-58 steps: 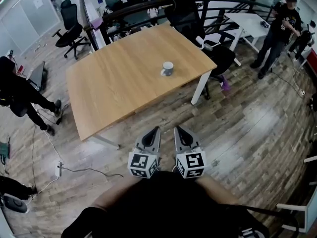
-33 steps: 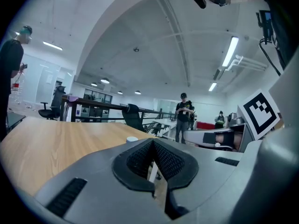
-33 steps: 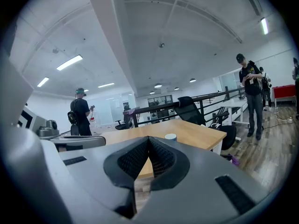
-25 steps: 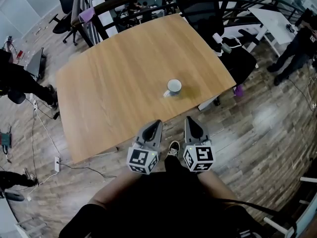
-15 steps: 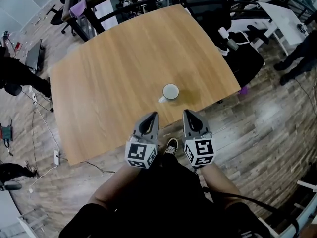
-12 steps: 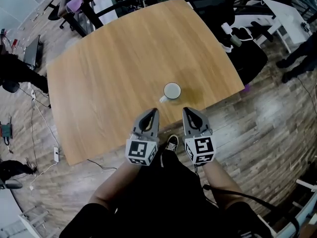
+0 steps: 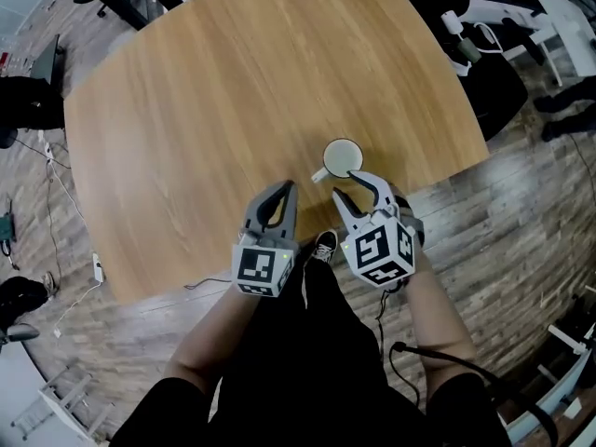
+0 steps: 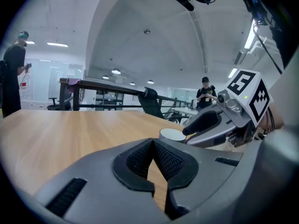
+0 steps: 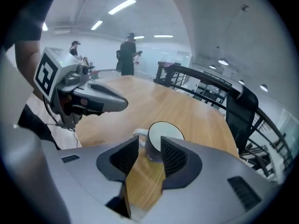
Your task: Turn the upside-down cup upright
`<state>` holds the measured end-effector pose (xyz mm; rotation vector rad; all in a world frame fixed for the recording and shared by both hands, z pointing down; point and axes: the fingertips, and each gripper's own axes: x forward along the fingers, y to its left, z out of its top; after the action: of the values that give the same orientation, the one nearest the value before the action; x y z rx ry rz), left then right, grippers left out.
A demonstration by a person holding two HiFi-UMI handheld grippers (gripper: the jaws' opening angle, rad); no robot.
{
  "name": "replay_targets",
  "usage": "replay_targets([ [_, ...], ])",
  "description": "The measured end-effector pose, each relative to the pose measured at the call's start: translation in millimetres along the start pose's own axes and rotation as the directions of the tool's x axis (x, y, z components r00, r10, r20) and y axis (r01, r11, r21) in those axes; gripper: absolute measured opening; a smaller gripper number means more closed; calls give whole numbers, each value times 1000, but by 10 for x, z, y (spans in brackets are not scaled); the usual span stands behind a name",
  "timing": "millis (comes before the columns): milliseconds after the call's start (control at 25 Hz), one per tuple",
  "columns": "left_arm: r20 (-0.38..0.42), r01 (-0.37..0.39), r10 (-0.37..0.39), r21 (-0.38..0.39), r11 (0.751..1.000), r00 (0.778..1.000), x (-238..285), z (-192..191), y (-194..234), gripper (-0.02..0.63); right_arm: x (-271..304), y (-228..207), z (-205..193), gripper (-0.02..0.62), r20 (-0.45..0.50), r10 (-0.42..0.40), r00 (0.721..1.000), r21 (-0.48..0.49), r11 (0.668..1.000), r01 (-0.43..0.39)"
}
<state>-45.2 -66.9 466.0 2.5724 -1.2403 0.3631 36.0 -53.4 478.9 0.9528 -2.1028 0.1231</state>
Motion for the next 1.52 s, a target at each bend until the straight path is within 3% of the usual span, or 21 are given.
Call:
replay_targets([
  [200,-23,7,-8,-23,1000,1000,95,-136,103,6,180,-13,6,114,-146,25,989,-204,977,-55],
  [440,-43,50,-51,-27,998,998,153,-223,64,6,335,87,-38,112,-266,128,955,-211,959,-187],
  [880,-67,57,-61,-54,997,996,250,-318,176,6,570,112,-174,65,-410,82,909,-332,914,-233],
  [1040,-71,60,-64,-68,996,995,295,-342,194,6,591,96,-178,54,-424,131,896,-289,918,-271],
  [1200,-67,74,-78,-68,995,995,329,-330,196,6,563,24,-149,48,-340,144,929,-210,951,-225],
  [1400,-61,109,-115,-89,990,991,363,-417,181,6,485,-130,-107,46,-205,185,961,4,982,-188],
  [1520,-56,143,-151,-136,980,987,382,-491,116,14,444,-210,-76,44,-84,222,971,204,958,-201],
])
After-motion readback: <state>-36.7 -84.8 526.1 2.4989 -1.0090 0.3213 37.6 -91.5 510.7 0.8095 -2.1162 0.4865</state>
